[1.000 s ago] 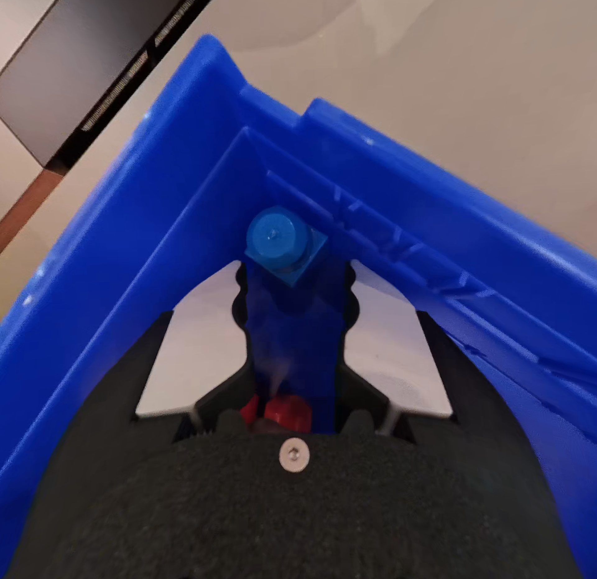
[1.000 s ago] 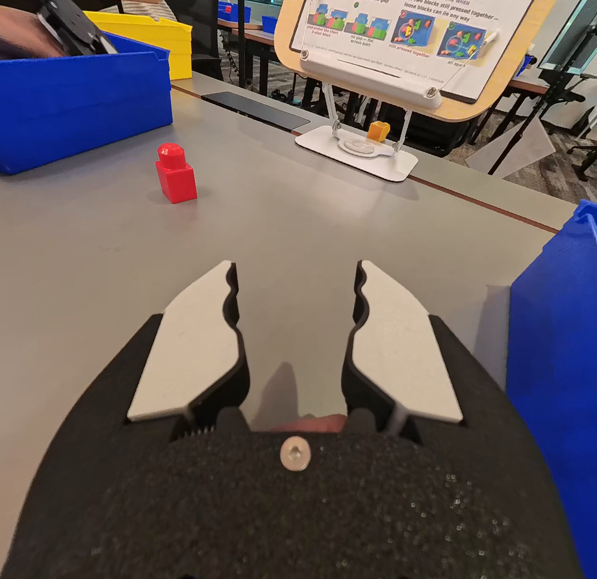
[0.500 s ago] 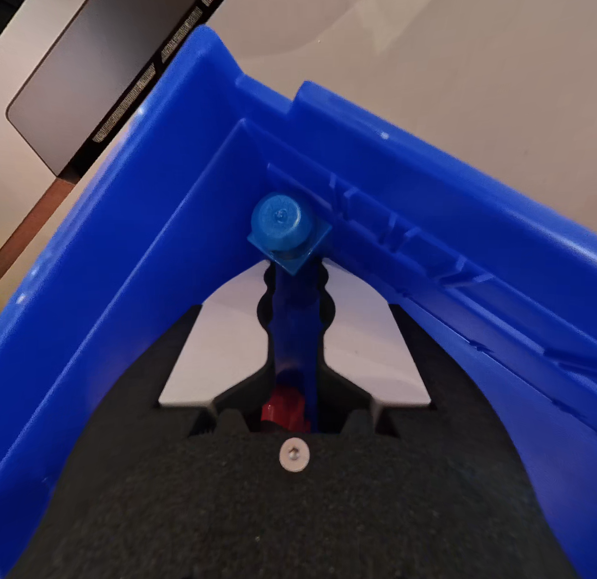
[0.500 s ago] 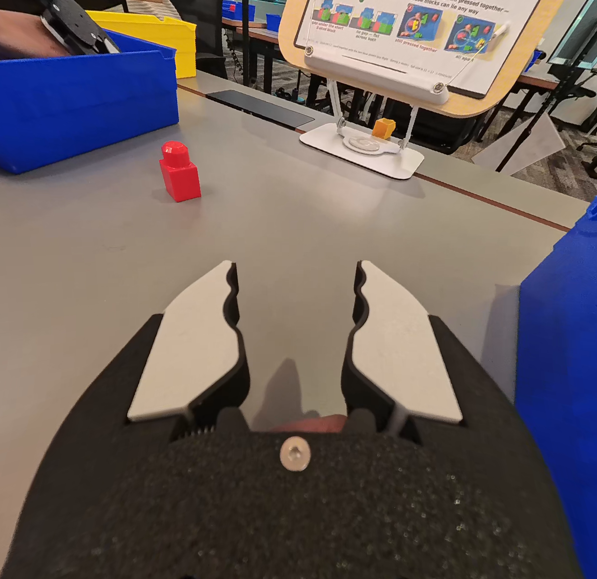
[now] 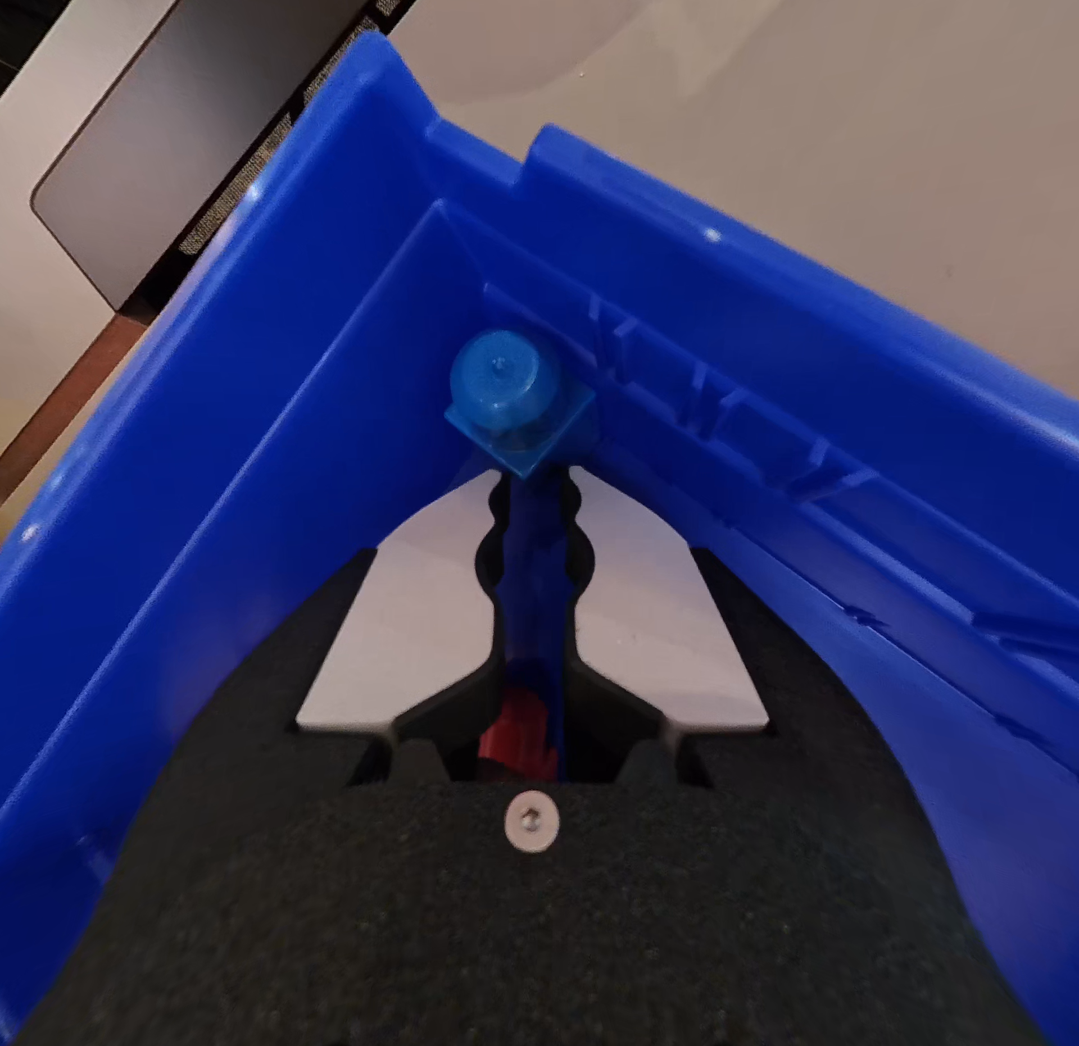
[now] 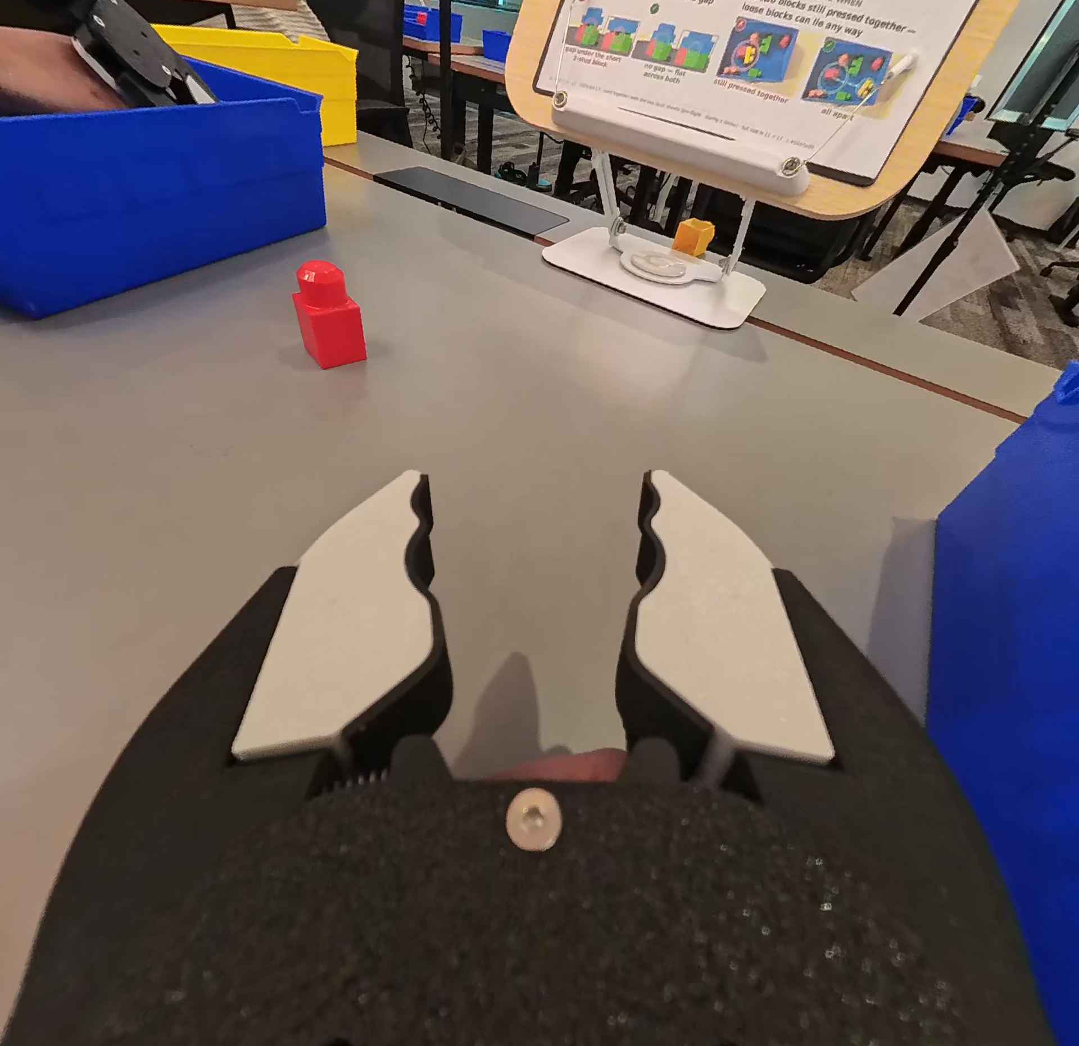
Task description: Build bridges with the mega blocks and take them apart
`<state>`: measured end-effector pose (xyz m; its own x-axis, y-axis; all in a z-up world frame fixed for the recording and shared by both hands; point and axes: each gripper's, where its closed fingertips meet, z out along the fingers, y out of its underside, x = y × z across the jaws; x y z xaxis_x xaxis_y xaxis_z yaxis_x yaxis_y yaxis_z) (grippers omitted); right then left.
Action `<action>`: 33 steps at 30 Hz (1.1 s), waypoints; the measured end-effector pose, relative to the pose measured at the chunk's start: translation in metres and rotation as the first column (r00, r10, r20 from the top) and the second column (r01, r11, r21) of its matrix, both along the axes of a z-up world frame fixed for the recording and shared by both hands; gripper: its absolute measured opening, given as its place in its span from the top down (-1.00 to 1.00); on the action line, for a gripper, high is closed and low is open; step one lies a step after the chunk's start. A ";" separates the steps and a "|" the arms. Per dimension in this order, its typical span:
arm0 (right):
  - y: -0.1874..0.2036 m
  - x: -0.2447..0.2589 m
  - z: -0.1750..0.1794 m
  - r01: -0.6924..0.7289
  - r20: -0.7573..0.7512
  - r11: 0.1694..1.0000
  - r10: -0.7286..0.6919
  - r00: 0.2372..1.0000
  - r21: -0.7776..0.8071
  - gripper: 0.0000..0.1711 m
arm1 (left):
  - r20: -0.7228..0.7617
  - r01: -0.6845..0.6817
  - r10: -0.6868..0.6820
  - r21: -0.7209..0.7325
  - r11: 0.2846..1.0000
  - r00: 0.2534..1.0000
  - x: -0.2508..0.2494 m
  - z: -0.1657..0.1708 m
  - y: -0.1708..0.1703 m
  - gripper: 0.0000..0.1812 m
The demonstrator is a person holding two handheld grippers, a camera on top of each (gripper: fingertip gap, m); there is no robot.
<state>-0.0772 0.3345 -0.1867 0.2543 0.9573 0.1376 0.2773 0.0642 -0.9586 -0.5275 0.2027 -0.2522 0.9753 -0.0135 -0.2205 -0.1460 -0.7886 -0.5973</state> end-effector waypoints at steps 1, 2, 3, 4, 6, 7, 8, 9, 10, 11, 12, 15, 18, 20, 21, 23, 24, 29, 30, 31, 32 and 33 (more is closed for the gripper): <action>0.000 0.000 0.000 0.000 0.000 1.000 0.000 1.000 0.002 0.21 | -0.002 0.001 -0.001 -0.002 1.000 1.000 0.000 0.000 0.000 0.83; 0.000 0.000 0.001 0.001 0.000 1.000 -0.001 1.000 0.004 0.21 | -0.005 0.002 -0.002 -0.005 1.000 1.000 0.000 -0.001 0.000 0.83; 0.000 0.000 0.001 0.002 -0.001 1.000 -0.002 1.000 0.004 0.21 | -0.008 0.003 -0.003 -0.009 1.000 1.000 0.000 -0.001 -0.001 0.84; 0.000 0.001 0.001 0.003 -0.002 1.000 -0.003 1.000 0.004 0.21 | -0.007 0.003 -0.003 -0.012 1.000 1.000 0.001 -0.002 -0.001 0.84; 0.001 0.001 0.002 0.005 -0.001 1.000 -0.005 1.000 0.004 0.21 | -0.007 0.000 0.000 -0.013 1.000 1.000 0.000 -0.002 -0.001 0.84; 0.001 0.001 0.002 0.006 -0.003 1.000 -0.006 1.000 0.004 0.21 | -0.006 0.000 0.000 -0.014 1.000 1.000 0.001 -0.002 -0.002 0.86; 0.001 0.001 0.003 0.005 -0.005 1.000 -0.005 1.000 0.004 0.21 | -0.010 0.000 0.000 -0.013 1.000 1.000 0.000 -0.001 -0.003 0.88; 0.001 0.001 0.003 0.004 -0.005 1.000 -0.004 1.000 0.003 0.21 | -0.013 -0.001 0.001 -0.007 1.000 1.000 0.001 -0.001 -0.004 0.91; 0.000 0.001 0.003 0.003 -0.005 1.000 -0.003 1.000 0.003 0.21 | -0.013 0.000 0.000 -0.006 1.000 1.000 0.001 -0.001 -0.006 0.94; 0.000 0.001 0.002 0.002 -0.004 1.000 -0.002 1.000 0.002 0.21 | -0.021 -0.002 0.002 0.000 1.000 1.000 0.001 0.000 -0.007 1.00; -0.001 0.000 0.002 0.000 -0.003 1.000 0.000 1.000 0.002 0.21 | -0.028 -0.010 0.010 0.007 1.000 1.000 0.000 0.002 -0.009 1.00; -0.002 0.000 0.002 -0.004 -0.003 1.000 0.004 1.000 0.002 0.21 | -0.035 -0.022 0.023 0.005 1.000 0.999 -0.001 0.004 -0.020 1.00; -0.003 -0.001 0.003 -0.008 -0.007 1.000 0.008 1.000 -0.006 0.21 | -0.037 -0.052 0.052 0.012 0.999 0.998 0.002 0.014 -0.039 1.00; -0.004 -0.001 0.002 -0.011 -0.008 1.000 0.011 1.000 -0.009 0.21 | -0.034 -0.099 0.101 0.065 0.993 0.994 0.008 0.033 -0.056 1.00; -0.004 -0.001 0.002 -0.012 -0.007 1.000 0.012 1.000 -0.010 0.21 | -0.019 -0.123 0.126 0.115 0.986 0.992 0.015 0.045 -0.064 1.00; -0.004 -0.001 0.001 -0.014 -0.007 1.000 0.014 1.000 -0.014 0.21 | 0.003 -0.200 0.203 0.181 0.963 0.979 0.031 0.069 -0.086 0.97; -0.004 -0.001 0.000 -0.015 -0.006 1.000 0.015 1.000 -0.016 0.21 | 0.013 -0.228 0.231 0.232 0.946 0.973 0.043 0.081 -0.094 0.91; -0.004 -0.002 -0.005 -0.018 0.007 1.000 0.018 1.000 -0.023 0.21 | 0.075 -0.414 0.426 0.438 0.798 0.901 0.118 0.127 -0.142 0.44; -0.004 -0.002 -0.005 -0.017 0.006 1.000 0.017 1.000 -0.020 0.21 | 0.074 -0.454 0.485 0.493 0.742 0.872 0.133 0.132 -0.152 0.36; -0.004 -0.001 -0.004 -0.015 0.004 1.000 0.015 1.000 -0.017 0.21 | 0.085 -0.470 0.514 0.551 0.689 0.854 0.151 0.136 -0.159 0.33; -0.004 -0.001 -0.003 -0.015 0.001 1.000 0.015 1.000 -0.016 0.21 | 0.105 -0.486 0.537 0.595 0.640 0.837 0.170 0.136 -0.163 0.28; -0.004 -0.001 -0.002 -0.016 0.000 1.000 0.016 1.000 -0.016 0.21 | 0.114 -0.489 0.548 0.623 0.610 0.829 0.189 0.133 -0.164 0.20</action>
<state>-0.0787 0.3302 -0.1892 0.2385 0.9634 0.1225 0.2761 0.0537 -0.9596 -0.3388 0.0386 -0.1193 0.7548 0.6524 -0.0677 0.1027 -0.2196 -0.9702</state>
